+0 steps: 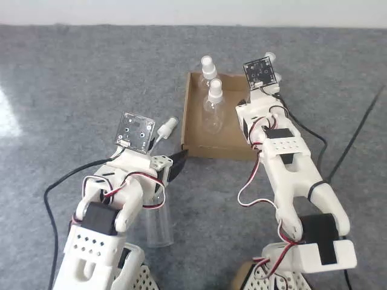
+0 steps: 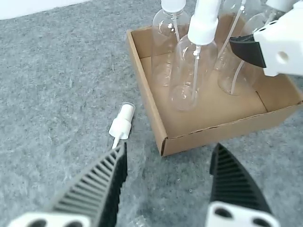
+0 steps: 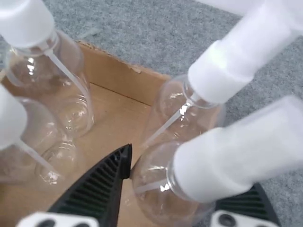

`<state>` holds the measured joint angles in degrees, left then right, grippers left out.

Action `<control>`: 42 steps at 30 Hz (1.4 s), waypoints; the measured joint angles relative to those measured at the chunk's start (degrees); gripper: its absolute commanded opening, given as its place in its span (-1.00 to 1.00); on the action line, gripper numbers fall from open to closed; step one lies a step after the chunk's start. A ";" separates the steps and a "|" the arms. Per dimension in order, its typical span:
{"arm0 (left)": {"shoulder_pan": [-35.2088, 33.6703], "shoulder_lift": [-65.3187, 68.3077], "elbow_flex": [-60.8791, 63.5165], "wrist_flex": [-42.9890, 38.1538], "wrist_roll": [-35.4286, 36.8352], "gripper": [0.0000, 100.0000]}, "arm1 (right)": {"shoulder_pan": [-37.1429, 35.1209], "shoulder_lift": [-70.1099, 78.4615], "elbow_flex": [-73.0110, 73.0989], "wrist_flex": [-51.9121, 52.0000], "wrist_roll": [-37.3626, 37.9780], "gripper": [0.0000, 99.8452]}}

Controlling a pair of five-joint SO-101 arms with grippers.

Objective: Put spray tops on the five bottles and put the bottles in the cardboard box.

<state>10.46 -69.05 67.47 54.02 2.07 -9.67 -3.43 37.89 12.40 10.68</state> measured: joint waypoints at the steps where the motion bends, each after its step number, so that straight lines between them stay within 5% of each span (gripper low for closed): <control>1: 0.00 0.00 0.00 0.00 0.00 -0.48 | 0.00 0.00 0.00 0.00 0.00 -0.51; 10: 0.00 0.00 0.00 0.00 0.00 -0.48 | -0.09 -0.88 0.00 2.29 0.00 -0.50; 17: 0.00 0.00 0.00 0.00 0.00 -0.48 | -0.26 -0.97 0.00 3.52 0.00 -0.19; 27: 0.00 0.00 0.00 0.00 0.00 -0.48 | -0.26 -1.32 -0.26 3.87 0.00 -0.20; 42: 0.00 0.00 0.00 0.00 0.00 -0.48 | -0.18 -1.32 -13.63 17.93 0.00 -0.20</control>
<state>10.46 -69.05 67.47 54.02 2.07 -9.85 -4.75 24.26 30.33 10.68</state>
